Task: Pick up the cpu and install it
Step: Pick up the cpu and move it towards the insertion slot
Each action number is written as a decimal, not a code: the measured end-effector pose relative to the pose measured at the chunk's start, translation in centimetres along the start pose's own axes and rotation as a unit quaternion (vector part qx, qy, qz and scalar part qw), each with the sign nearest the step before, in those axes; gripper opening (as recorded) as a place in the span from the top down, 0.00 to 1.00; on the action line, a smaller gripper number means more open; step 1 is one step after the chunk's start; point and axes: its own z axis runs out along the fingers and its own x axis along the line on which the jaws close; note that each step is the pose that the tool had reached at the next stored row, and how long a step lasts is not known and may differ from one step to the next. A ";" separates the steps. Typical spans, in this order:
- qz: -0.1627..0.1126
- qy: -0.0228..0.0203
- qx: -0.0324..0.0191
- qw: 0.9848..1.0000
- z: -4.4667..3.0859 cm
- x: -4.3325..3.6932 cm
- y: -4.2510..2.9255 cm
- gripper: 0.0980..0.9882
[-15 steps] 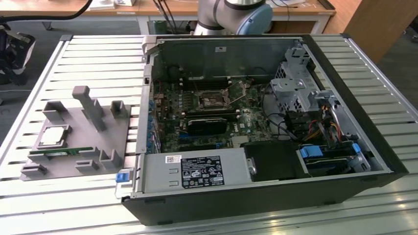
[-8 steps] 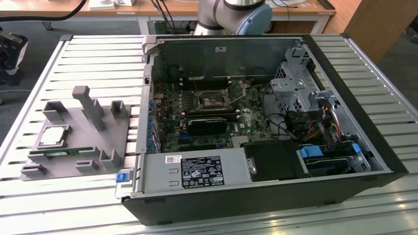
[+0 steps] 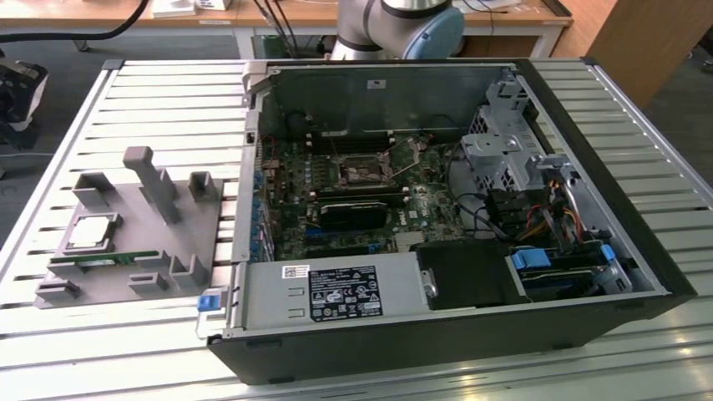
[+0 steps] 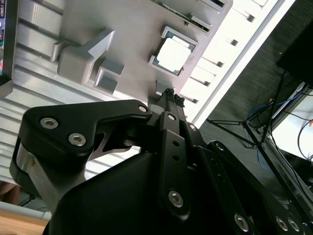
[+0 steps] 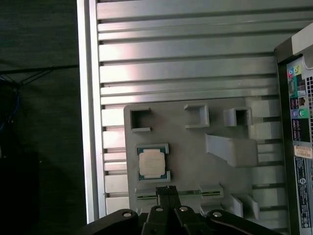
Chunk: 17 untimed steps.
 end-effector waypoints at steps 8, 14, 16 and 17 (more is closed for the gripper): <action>0.000 0.000 0.000 1.000 0.81 -0.01 -0.16 0.99; 0.000 0.000 0.000 1.000 1.20 0.03 -0.37 0.99; 0.000 0.000 0.000 1.000 1.29 0.02 -0.57 0.99; 0.000 0.000 0.000 1.000 1.34 0.02 -0.63 0.99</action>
